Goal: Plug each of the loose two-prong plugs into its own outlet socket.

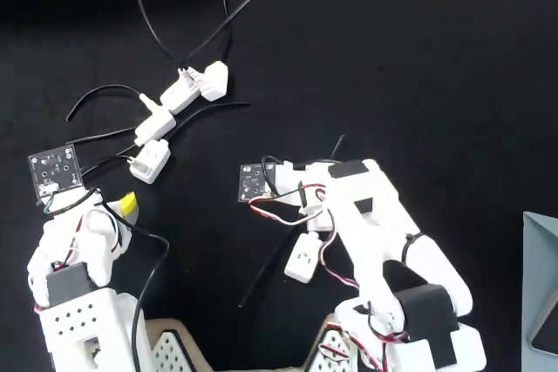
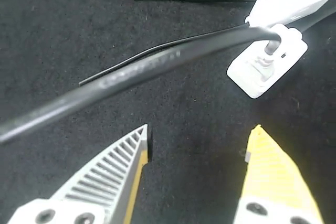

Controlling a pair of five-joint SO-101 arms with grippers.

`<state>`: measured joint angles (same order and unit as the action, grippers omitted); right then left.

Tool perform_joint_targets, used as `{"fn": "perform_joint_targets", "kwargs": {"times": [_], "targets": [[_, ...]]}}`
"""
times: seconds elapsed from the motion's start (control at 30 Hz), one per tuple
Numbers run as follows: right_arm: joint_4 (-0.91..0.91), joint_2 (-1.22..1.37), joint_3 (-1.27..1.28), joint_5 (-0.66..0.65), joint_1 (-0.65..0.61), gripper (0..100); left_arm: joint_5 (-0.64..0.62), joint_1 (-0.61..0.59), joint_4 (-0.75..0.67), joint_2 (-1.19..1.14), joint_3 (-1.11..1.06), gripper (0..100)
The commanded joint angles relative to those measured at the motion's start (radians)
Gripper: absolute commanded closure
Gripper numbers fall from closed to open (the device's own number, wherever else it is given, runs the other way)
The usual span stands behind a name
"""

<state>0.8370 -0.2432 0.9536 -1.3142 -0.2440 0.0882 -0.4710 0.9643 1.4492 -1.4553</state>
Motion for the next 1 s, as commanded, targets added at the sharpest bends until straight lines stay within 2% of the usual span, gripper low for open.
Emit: {"fn": "perform_joint_targets", "kwargs": {"times": [0.0,0.2,0.27,0.47,0.67,0.83,0.97], "targets": [[-0.032,0.007,-0.022,-0.012,-0.02,80.5,-0.002,0.001,-0.006,0.009,0.007,70],[-0.044,0.007,-0.05,-0.008,-0.021,99.0,-0.002,0.001,-0.006,0.009,0.007,70],[-0.043,0.007,-0.065,0.006,-0.017,98.5,-0.002,0.001,-0.006,0.009,0.007,70],[-0.025,0.007,-0.133,0.16,-0.021,98.7,-0.002,0.001,-0.006,0.009,0.007,70],[0.172,0.024,-0.282,0.379,-0.044,98.6,-0.002,0.001,-0.006,0.009,0.005,70],[0.292,0.179,-0.429,0.615,-0.083,98.6,-0.002,0.001,-0.006,0.009,0.005,70],[0.371,0.344,-0.562,0.736,-0.087,98.5,-0.002,0.001,0.021,0.017,0.008,70]]}}
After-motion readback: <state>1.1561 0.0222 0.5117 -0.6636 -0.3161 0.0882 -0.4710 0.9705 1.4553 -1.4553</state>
